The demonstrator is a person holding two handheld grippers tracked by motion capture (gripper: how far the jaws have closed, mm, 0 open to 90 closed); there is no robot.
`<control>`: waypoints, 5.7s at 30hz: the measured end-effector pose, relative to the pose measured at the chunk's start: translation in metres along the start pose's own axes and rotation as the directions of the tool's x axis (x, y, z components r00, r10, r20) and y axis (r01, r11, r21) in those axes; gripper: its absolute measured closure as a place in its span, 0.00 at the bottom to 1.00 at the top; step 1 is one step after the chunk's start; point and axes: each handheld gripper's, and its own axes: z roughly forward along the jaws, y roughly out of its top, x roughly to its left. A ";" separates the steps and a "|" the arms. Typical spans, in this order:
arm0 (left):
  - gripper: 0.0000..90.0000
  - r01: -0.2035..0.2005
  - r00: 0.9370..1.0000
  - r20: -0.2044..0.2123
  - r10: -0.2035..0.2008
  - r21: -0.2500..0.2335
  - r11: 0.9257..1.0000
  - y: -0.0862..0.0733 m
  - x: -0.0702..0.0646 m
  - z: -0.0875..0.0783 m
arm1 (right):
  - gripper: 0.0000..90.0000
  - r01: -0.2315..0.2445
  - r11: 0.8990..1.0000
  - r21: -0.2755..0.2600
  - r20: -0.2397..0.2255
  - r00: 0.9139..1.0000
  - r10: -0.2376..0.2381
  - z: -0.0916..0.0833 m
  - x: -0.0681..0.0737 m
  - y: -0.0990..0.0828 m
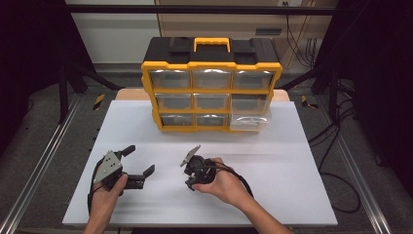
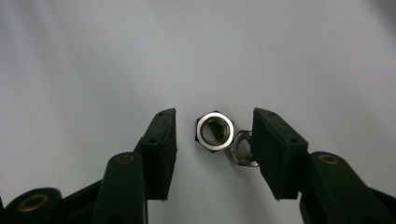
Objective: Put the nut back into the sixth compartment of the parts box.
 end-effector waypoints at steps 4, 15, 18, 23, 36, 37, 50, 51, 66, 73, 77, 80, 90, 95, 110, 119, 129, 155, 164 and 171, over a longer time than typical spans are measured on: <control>0.01 0.000 1.000 0.000 0.000 -0.002 1.000 0.000 0.000 0.000 | 0.62 0.010 1.000 0.012 -0.003 1.000 -0.010 0.002 0.000 0.001; 0.01 -0.003 1.000 0.002 0.003 0.000 1.000 0.000 0.000 0.001 | 0.70 0.013 0.999 0.030 -0.004 1.000 -0.013 0.004 0.000 0.003; 0.01 -0.004 1.000 0.003 0.004 0.001 1.000 0.000 -0.001 0.001 | 0.71 0.018 0.999 0.031 -0.001 1.000 -0.018 0.005 0.000 0.002; 0.01 -0.003 1.000 0.001 0.003 0.000 1.000 0.000 0.000 0.001 | 0.73 0.020 0.999 0.034 0.003 1.000 -0.020 0.006 0.000 0.003; 0.01 -0.003 1.000 0.003 0.003 0.000 1.000 0.000 -0.001 0.001 | 0.77 0.030 0.999 0.045 0.012 0.999 -0.031 0.007 0.002 0.004; 0.01 -0.003 1.000 0.004 0.003 0.001 1.000 0.000 -0.001 0.001 | 0.77 0.032 0.999 0.044 0.010 0.999 -0.032 0.007 0.002 0.005; 0.01 -0.002 1.000 0.004 0.002 0.002 1.000 0.000 -0.001 0.001 | 0.78 0.041 0.998 0.049 0.012 0.999 -0.041 0.007 0.003 0.005; 0.01 -0.003 1.000 0.005 0.003 0.003 1.000 0.000 -0.001 0.001 | 0.78 0.041 0.998 0.048 0.012 0.999 -0.042 0.007 0.003 0.005; 0.01 -0.003 1.000 0.003 0.003 0.001 1.000 0.000 0.000 0.001 | 0.78 0.058 0.997 0.043 0.016 0.998 -0.059 0.007 0.002 0.003; 0.01 -0.002 1.000 0.002 0.002 0.001 1.000 0.000 0.000 0.000 | 0.78 0.053 0.998 0.044 0.018 0.998 -0.054 0.005 0.002 0.002; 0.01 -0.001 1.000 0.002 0.001 0.000 1.000 0.000 0.000 0.000 | 0.78 0.050 0.998 0.033 0.020 0.999 -0.050 0.003 0.001 0.002; 0.01 -0.001 1.000 0.002 0.001 0.000 1.000 0.000 0.000 0.000 | 0.78 0.049 0.999 0.023 0.024 0.998 -0.050 0.000 -0.001 0.000; 0.01 -0.001 1.000 0.001 0.001 0.000 1.000 0.000 0.000 0.000 | 0.78 0.025 1.000 0.002 0.042 0.999 -0.025 -0.014 -0.008 -0.010; 0.01 -0.001 1.000 0.000 0.001 0.001 1.000 0.000 0.000 0.000 | 0.78 0.011 1.000 -0.009 0.058 0.998 -0.011 -0.021 -0.014 -0.017; 0.01 0.000 1.000 0.000 0.000 0.003 1.000 0.000 0.000 0.000 | 0.78 -0.049 0.999 -0.023 0.121 0.991 0.052 -0.043 -0.038 -0.045; 0.01 0.000 1.000 -0.001 0.000 0.004 1.000 0.000 0.000 0.000 | 0.78 -0.078 0.995 -0.059 0.165 0.983 0.087 -0.063 -0.056 -0.062; 0.01 -0.001 1.000 -0.001 0.001 0.002 1.000 0.000 -0.001 0.000 | 0.78 -0.098 0.991 -0.093 0.198 0.973 0.115 -0.084 -0.066 -0.072; 0.01 -0.002 1.000 0.001 0.002 0.004 1.000 0.000 -0.001 0.001 | 0.78 -0.105 0.985 -0.140 0.247 0.959 0.138 -0.114 -0.075 -0.076; 0.01 -0.003 1.000 0.001 0.003 0.004 1.000 0.000 -0.001 0.001 | 0.78 -0.096 0.978 -0.184 0.263 0.954 0.143 -0.136 -0.078 -0.071; 0.01 -0.001 1.000 -0.001 0.001 0.002 1.000 0.000 0.000 0.000 | 0.78 -0.071 0.975 -0.209 0.278 0.952 0.129 -0.154 -0.076 -0.064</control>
